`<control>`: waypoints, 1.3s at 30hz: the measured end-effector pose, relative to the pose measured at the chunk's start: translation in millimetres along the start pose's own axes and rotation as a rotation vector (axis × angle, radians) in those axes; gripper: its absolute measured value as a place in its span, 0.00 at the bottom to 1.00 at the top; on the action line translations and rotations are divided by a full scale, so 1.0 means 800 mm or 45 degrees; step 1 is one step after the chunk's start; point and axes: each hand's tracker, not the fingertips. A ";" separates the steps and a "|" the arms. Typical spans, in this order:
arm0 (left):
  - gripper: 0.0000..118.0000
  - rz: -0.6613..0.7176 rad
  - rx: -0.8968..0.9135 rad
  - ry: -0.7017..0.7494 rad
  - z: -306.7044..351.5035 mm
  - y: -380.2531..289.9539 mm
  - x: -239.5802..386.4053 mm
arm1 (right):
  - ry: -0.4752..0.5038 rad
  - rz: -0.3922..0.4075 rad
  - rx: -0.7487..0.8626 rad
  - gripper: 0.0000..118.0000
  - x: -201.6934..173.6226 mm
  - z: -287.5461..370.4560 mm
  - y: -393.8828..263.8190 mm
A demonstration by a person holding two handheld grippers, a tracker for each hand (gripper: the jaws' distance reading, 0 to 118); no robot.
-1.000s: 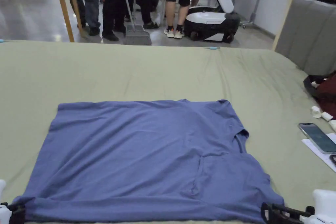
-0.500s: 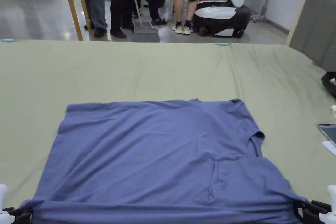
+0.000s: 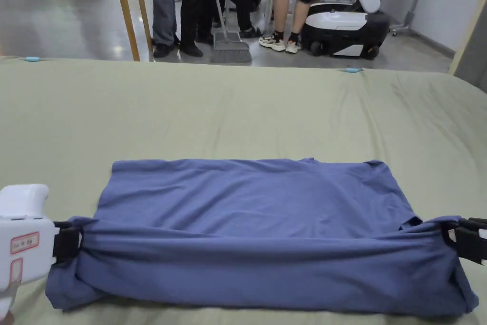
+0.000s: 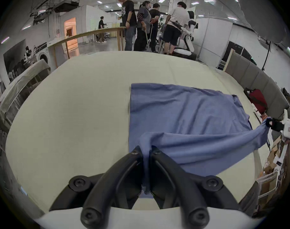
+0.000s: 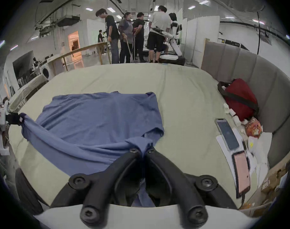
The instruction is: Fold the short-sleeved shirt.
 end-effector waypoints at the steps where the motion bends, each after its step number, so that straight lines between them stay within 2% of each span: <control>1: 0.05 -0.002 -0.012 -0.006 -0.012 0.009 0.000 | -0.004 0.010 -0.022 0.04 -0.001 -0.014 0.006; 9: 0.05 0.000 -0.118 0.022 -0.088 0.032 -0.006 | 0.016 0.007 -0.149 0.05 0.002 -0.093 0.024; 10: 0.05 0.003 -0.119 0.019 -0.094 0.031 -0.008 | 0.025 -0.008 -0.161 0.06 0.003 -0.097 0.022; 11: 0.09 0.007 -0.134 0.010 -0.097 0.029 -0.010 | 0.031 -0.031 -0.165 0.15 0.005 -0.098 0.020; 12: 0.41 0.020 -0.147 0.015 -0.096 0.027 -0.010 | 0.034 -0.072 -0.159 0.51 0.006 -0.096 0.017; 13: 0.81 0.044 -0.142 0.028 -0.096 0.023 -0.014 | 0.041 -0.106 -0.170 0.88 0.008 -0.095 0.013; 14: 0.99 0.062 -0.158 0.031 -0.096 0.020 -0.019 | 0.054 -0.118 -0.179 1.00 0.009 -0.091 0.008; 15: 0.96 0.084 -0.121 0.033 -0.087 0.016 -0.023 | 0.116 -0.133 -0.063 0.95 0.010 -0.072 0.006; 16: 0.93 0.085 -0.104 0.038 -0.075 0.012 -0.024 | 0.068 -0.141 -0.105 0.95 0.011 -0.058 0.001; 18: 0.89 0.099 -0.099 0.075 -0.057 0.000 -0.029 | 0.046 -0.145 -0.101 0.94 0.012 -0.031 -0.012; 19: 0.78 0.118 -0.052 0.098 -0.043 -0.007 -0.031 | 0.011 -0.156 -0.078 0.90 0.019 -0.035 -0.018; 20: 0.56 0.111 -0.035 0.094 -0.026 -0.014 -0.032 | 0.003 -0.161 -0.060 0.75 0.019 -0.020 -0.026; 21: 0.13 0.111 -0.030 0.090 -0.017 -0.021 -0.032 | -0.012 -0.169 -0.023 0.26 0.019 -0.008 -0.034; 22: 0.00 0.115 -0.027 0.095 -0.010 -0.028 -0.032 | -0.029 -0.177 -0.007 0.01 0.019 0.000 -0.042; 23: 0.00 0.119 -0.028 0.095 -0.005 -0.035 -0.030 | -0.093 -0.181 0.012 0.00 0.020 0.002 -0.052; 26: 0.00 0.152 -0.050 0.019 0.006 -0.048 -0.025 | -0.035 -0.180 -0.018 0.00 0.017 0.018 -0.068; 27: 0.05 0.156 -0.043 0.010 0.009 -0.052 -0.022 | -0.037 -0.175 -0.021 0.00 0.015 0.023 -0.066; 28: 0.25 0.149 -0.045 0.006 0.010 -0.053 -0.018 | -0.036 -0.165 -0.024 0.00 0.013 0.028 -0.069; 29: 0.66 0.137 -0.058 0.009 0.006 -0.054 -0.015 | -0.037 -0.161 -0.025 0.00 0.011 0.033 -0.071; 30: 0.80 0.118 -0.095 0.025 0.000 -0.056 -0.014 | -0.031 -0.156 -0.026 0.00 0.011 0.037 -0.072; 32: 0.98 0.107 -0.154 0.058 -0.017 -0.061 -0.011 | -0.007 -0.174 -0.046 0.00 0.020 0.033 -0.076; 37: 0.95 0.032 -0.191 0.144 -0.054 -0.059 0.005 | 0.006 -0.168 -0.060 0.00 0.022 0.033 -0.082; 38: 0.93 0.007 -0.202 0.162 -0.058 -0.059 0.009 | 0.007 -0.165 -0.069 0.00 0.022 0.031 -0.084; 39: 0.81 0.006 -0.197 0.157 -0.059 -0.059 0.012 | 0.009 -0.161 -0.080 0.00 0.020 0.029 -0.085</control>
